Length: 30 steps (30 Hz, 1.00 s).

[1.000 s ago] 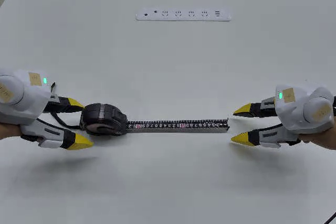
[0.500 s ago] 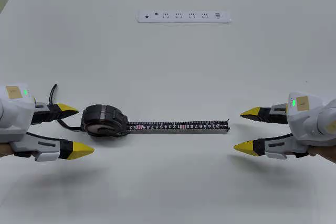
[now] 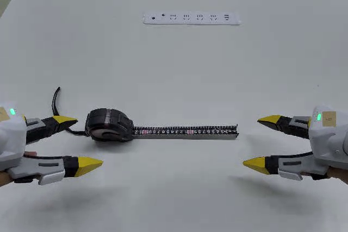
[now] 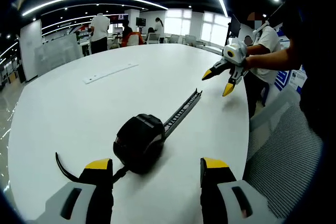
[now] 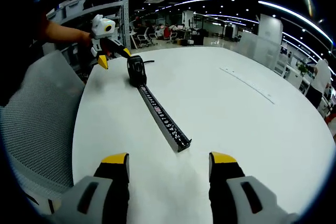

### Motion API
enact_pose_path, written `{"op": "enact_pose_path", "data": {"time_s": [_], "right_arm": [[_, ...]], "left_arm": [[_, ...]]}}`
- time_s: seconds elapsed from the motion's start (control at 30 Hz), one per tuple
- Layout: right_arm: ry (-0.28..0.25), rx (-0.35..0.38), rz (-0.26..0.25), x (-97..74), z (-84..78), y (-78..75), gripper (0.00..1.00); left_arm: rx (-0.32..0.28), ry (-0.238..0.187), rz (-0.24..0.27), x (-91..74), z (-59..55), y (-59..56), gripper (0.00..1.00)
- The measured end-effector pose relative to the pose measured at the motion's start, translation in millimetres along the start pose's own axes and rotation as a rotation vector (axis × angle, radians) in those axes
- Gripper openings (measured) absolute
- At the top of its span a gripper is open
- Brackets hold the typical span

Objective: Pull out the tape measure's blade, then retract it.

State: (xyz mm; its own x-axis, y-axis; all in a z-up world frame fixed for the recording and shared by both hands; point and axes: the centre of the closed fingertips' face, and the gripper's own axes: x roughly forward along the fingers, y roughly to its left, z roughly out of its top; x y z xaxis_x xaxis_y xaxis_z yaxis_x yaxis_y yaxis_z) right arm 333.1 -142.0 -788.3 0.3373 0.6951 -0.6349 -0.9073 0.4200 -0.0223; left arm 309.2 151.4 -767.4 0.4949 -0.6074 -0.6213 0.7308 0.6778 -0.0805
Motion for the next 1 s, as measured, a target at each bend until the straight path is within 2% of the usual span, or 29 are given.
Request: {"op": "enact_pose_path", "data": {"time_s": [0.3,0.43,0.73,0.8,0.93,1.0], "right_arm": [[-0.027,0.048,-0.037,-2.5,2.8,7.6,0.69],[-0.040,0.065,-0.047,-2.1,7.1,16.1,0.72],[-0.055,0.121,-0.086,-3.4,11.5,26.7,0.83],[-0.059,0.134,-0.104,-4.6,11.2,27.2,0.85],[-0.073,0.165,-0.136,-4.6,14.4,29.4,0.89],[-0.084,0.170,-0.175,-3.5,18.7,30.2,0.90]], "left_arm": [[-0.055,-0.047,0.053,-6.9,2.5,-9.8,0.74],[-0.073,-0.075,0.104,-8.0,3.5,-14.2,0.81],[-0.111,-0.130,0.171,-11.1,9.1,-24.8,0.88],[-0.120,-0.140,0.199,-12.2,9.8,-24.7,0.91],[-0.149,-0.153,0.207,-12.2,9.3,-29.6,0.94],[-0.151,-0.144,0.210,-9.7,7.5,-33.8,0.95]]}}
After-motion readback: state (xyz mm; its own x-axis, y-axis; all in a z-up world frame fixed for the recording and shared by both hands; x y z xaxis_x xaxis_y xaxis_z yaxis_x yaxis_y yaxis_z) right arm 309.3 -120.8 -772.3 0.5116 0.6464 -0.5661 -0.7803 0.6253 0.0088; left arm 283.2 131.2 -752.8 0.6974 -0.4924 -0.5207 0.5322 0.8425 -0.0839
